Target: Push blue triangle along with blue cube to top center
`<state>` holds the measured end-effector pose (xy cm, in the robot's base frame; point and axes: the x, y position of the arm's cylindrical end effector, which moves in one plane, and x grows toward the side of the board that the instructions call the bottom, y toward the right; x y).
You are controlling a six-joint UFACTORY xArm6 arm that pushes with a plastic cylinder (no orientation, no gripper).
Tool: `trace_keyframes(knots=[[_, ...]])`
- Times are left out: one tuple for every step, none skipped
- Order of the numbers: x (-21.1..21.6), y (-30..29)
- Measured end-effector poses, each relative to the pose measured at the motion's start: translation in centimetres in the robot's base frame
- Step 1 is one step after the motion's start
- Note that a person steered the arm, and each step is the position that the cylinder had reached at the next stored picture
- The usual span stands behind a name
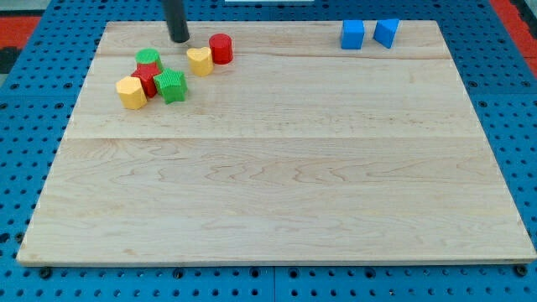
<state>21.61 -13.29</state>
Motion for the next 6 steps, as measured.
trace_keyframes(knots=[[-1.3, 7.3], [1.9, 8.8], [7.2, 8.1], [7.0, 13.8], [6.3, 26.4], [5.6, 37.5]])
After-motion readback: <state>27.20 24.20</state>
